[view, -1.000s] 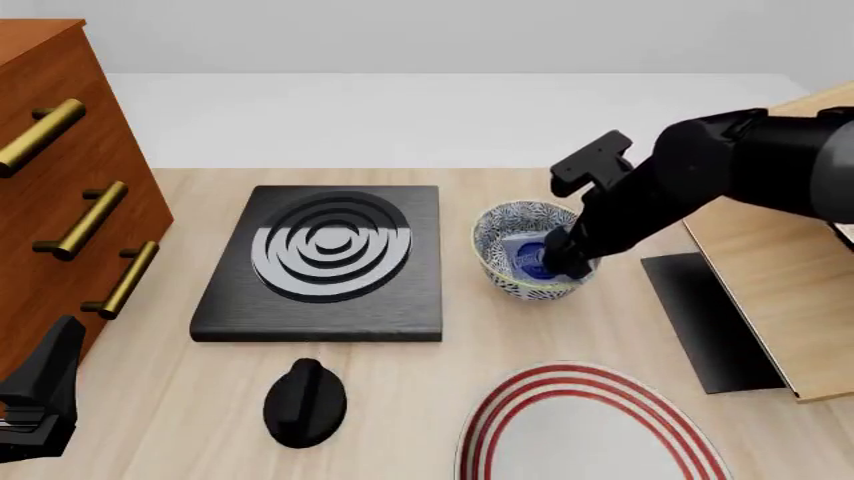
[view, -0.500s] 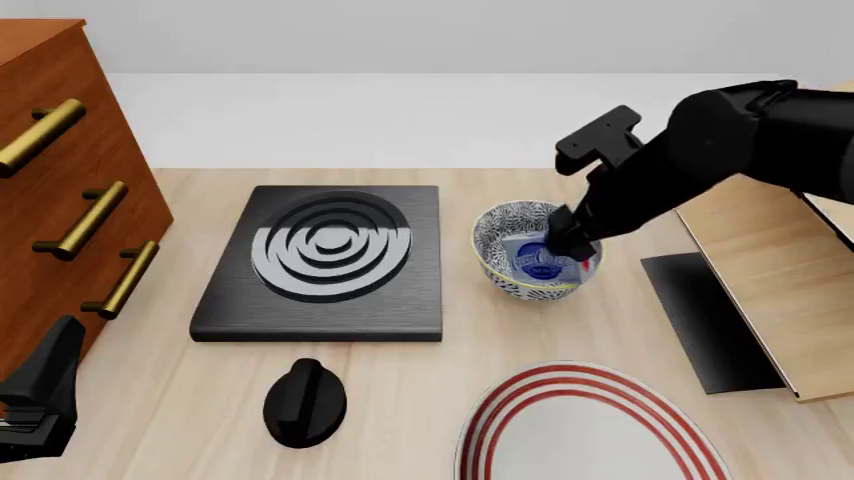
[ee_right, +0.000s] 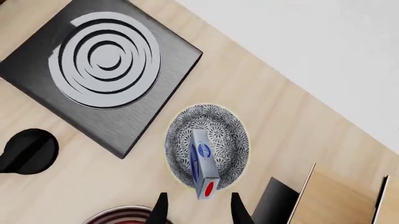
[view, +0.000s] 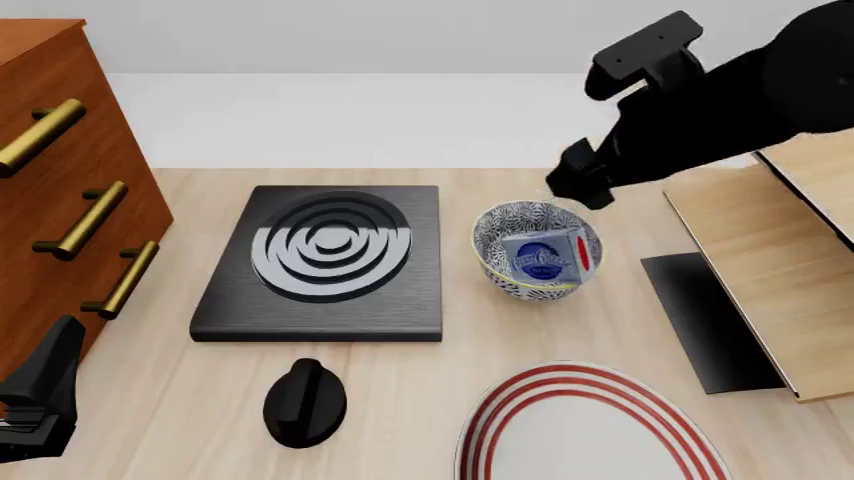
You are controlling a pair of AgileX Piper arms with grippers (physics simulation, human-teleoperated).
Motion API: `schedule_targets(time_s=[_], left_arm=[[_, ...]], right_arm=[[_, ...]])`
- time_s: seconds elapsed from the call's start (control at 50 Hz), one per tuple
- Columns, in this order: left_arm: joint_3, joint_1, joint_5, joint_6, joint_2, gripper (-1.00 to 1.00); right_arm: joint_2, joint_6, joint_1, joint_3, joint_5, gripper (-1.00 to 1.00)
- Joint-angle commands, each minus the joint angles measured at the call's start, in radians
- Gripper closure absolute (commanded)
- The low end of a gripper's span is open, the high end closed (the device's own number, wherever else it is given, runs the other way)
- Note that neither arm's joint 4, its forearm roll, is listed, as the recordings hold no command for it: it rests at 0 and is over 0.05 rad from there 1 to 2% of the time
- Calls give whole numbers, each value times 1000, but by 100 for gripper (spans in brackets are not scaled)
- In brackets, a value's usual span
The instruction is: Pick up the cream cheese and put it in the bowl.
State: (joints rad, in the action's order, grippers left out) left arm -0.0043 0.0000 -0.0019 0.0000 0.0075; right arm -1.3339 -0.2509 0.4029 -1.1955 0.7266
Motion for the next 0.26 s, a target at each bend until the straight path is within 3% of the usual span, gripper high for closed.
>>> schedule_targets(time_s=[0.02,0.1,0.26], left_arm=[[0,0,0,0,0,-100],[0,0,0,0,0,-100],[0,0,0,0,0,-100]], right_arm=[[131,50,45,28,-26,-100],[197,56,57,64,-57,-100],[303,126,135,168,-130,-100]])
